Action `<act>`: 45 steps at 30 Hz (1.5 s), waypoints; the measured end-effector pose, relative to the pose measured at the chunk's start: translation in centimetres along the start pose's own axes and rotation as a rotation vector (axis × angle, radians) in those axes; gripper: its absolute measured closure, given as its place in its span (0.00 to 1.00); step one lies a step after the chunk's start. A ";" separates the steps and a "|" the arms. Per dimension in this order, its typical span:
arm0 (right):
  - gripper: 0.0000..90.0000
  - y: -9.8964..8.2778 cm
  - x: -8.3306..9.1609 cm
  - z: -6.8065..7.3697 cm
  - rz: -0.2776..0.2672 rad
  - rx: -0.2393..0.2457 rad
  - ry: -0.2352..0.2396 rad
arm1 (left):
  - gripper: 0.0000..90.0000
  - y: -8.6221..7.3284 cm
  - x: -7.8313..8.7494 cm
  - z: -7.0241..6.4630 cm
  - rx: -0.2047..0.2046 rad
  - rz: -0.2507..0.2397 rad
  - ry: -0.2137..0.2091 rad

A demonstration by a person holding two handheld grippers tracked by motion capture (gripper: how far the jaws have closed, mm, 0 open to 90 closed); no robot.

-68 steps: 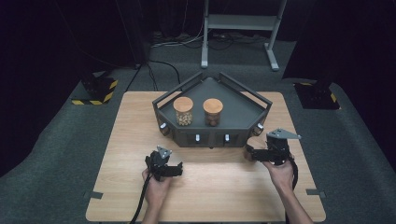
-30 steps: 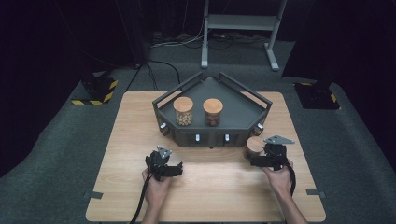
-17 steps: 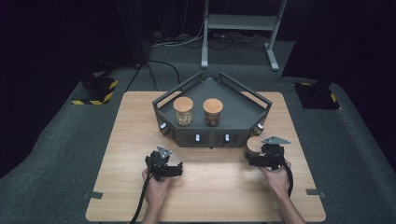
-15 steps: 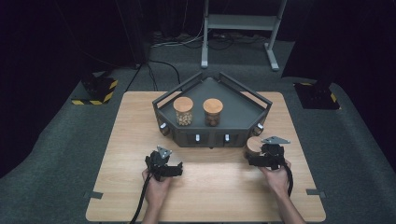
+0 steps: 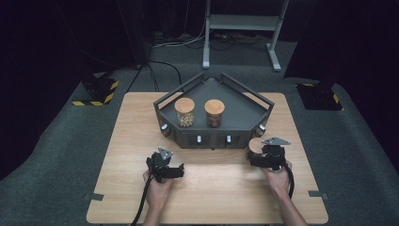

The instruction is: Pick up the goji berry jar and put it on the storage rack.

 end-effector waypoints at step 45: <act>0.27 -0.4 -0.8 0.8 -0.039 0.035 -0.013 | 0.03 0.0 0.0 0.0 0.000 0.000 0.000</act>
Point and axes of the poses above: each handheld gripper's, and its own axes: x roughly backward along the jaws, y roughly out of its top, z roughly to its left, the point moved 8 cm from there along -x, roughly forward along the jaws, and after that the axes turned 10 degrees about -x, right-handed, at the moved point
